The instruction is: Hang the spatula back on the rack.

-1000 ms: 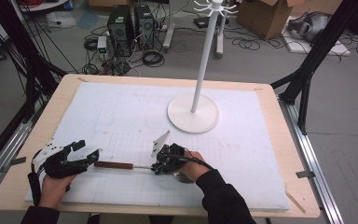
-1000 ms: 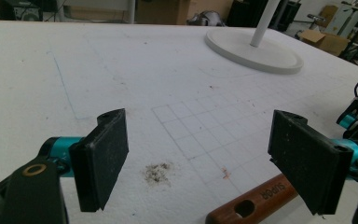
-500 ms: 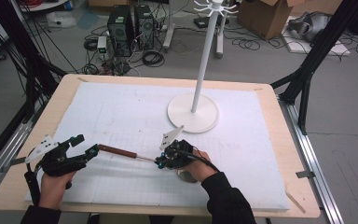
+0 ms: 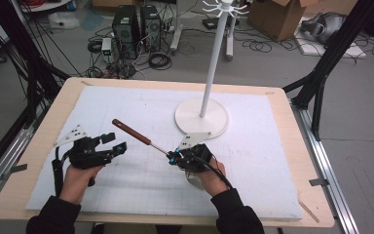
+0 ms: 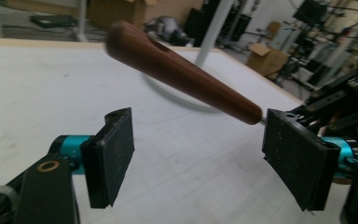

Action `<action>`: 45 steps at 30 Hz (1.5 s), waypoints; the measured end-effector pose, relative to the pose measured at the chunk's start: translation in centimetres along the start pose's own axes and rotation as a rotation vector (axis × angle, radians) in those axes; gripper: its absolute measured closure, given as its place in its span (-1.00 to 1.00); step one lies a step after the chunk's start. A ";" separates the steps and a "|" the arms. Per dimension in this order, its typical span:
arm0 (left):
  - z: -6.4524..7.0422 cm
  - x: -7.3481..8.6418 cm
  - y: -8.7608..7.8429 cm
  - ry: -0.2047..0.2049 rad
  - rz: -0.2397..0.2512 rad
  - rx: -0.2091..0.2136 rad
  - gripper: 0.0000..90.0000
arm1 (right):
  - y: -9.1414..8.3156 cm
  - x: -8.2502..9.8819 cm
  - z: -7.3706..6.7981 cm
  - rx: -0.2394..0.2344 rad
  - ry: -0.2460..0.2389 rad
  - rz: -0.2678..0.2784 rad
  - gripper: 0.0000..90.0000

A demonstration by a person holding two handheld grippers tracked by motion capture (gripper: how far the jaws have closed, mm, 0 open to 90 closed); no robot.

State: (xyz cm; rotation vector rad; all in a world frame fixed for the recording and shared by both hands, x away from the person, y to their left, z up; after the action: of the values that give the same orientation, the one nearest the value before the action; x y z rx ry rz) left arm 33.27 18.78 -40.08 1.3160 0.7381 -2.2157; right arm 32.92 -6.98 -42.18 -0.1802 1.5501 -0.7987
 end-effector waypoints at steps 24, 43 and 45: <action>4.0 -5.0 5.0 -0.032 -0.004 0.075 0.18 | -2.2 -0.9 -0.8 0.176 -0.012 0.119 0.87; 8.0 -8.6 4.0 0.008 0.071 0.292 0.61 | -3.1 -3.0 -1.4 0.182 -0.060 0.152 0.85; 8.5 -8.7 4.0 0.030 0.073 0.296 0.62 | -3.0 -3.1 -1.5 0.170 -0.055 0.151 0.84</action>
State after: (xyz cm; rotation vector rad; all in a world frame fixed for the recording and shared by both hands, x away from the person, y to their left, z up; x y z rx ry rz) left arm 34.11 11.26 -29.77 1.4914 0.3741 -2.3149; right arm 31.02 -6.93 -38.02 0.0390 1.4183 -0.7952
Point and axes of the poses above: each handheld gripper's, and its own axes: y roughly forward along the jaws, x roughly out of its underside, z roughly to its right, the point moved 5 cm from there along y, roughly forward along the jaws, and after that the axes turned 4 degrees about -y, right-handed, at the moved point
